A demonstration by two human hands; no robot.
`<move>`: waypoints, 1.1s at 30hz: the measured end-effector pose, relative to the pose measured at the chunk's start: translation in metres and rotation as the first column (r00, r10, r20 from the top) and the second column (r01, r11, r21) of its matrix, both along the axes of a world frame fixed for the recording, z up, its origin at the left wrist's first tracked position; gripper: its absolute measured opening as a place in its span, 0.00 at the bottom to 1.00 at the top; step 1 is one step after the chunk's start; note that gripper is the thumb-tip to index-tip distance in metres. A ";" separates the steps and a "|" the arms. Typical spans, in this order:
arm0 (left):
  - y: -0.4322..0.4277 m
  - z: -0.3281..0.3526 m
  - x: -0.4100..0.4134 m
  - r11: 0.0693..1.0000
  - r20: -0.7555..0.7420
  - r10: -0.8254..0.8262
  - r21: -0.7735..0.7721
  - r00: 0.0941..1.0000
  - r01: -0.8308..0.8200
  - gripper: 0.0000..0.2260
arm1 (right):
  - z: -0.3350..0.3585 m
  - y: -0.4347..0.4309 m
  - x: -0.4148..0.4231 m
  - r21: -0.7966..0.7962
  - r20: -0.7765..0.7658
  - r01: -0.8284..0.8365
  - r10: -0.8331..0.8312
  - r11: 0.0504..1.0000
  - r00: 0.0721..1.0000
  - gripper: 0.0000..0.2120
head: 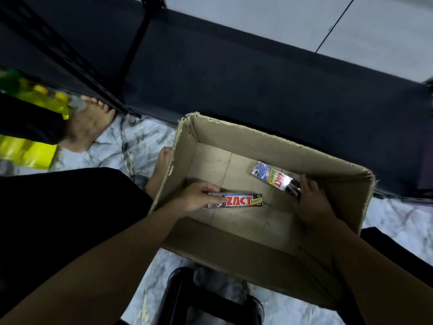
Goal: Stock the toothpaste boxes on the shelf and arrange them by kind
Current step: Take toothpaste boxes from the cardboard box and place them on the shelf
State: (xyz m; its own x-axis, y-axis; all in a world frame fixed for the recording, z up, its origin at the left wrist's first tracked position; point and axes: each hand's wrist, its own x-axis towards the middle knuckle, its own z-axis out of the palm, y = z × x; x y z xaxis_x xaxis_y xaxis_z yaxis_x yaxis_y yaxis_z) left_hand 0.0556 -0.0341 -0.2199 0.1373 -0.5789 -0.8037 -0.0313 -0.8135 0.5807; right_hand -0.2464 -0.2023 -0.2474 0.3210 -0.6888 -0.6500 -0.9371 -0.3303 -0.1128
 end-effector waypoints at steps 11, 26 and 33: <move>-0.005 0.009 -0.005 0.999 -0.025 -0.023 0.028 0.999 0.024 0.17 | -0.006 0.054 0.008 0.080 0.028 0.208 -0.210 0.975 0.977 0.33; -0.004 0.035 -0.008 0.999 0.053 -0.011 -0.032 0.999 0.013 0.16 | 0.047 0.065 0.014 0.167 0.393 0.385 -0.420 0.908 0.818 0.23; -0.010 0.108 -0.009 0.961 0.196 -0.126 -0.219 0.972 0.168 0.15 | 0.138 0.049 0.018 0.053 0.476 0.187 -0.190 0.981 0.859 0.17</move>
State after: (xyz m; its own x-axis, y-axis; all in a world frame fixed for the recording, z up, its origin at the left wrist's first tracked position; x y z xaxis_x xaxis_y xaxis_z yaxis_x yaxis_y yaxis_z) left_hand 0.0466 -0.0442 -0.1123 0.1655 -0.7716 -0.6142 -0.2610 -0.6349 0.7272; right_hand -0.2281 -0.1534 -0.1094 0.4567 -0.7650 -0.4540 -0.8127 -0.1512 -0.5627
